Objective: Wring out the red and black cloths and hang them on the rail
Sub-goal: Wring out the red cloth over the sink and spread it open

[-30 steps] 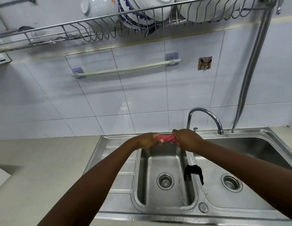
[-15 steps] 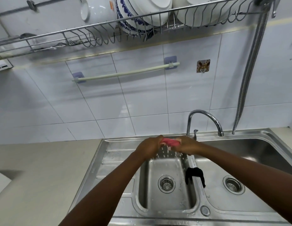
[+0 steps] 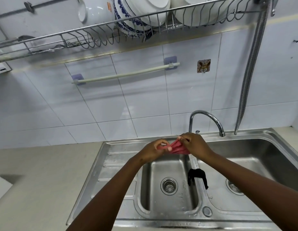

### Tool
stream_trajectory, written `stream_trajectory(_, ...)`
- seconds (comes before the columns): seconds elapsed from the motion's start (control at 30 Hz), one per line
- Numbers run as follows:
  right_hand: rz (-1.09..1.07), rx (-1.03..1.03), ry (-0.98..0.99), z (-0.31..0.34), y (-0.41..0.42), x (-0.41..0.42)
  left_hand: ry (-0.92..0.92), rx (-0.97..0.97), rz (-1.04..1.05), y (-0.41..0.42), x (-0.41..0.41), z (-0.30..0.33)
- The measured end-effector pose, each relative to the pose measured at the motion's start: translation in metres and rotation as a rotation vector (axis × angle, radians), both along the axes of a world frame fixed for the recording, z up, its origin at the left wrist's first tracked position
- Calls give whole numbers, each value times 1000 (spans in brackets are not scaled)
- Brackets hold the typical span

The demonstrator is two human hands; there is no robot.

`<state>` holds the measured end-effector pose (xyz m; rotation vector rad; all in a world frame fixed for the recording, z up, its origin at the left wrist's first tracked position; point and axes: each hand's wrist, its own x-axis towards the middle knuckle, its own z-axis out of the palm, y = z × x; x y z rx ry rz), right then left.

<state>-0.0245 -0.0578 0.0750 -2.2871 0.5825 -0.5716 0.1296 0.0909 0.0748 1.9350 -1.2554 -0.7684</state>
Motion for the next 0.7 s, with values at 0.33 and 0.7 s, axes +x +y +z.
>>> stream_trajectory(0.33,-8,315,-43,14,-2,-7,-114,-57,33,1,4,9)
stream_trajectory(0.7,-70,376,-80,28,-12,-11,104,-51,-12,3,-2,18)
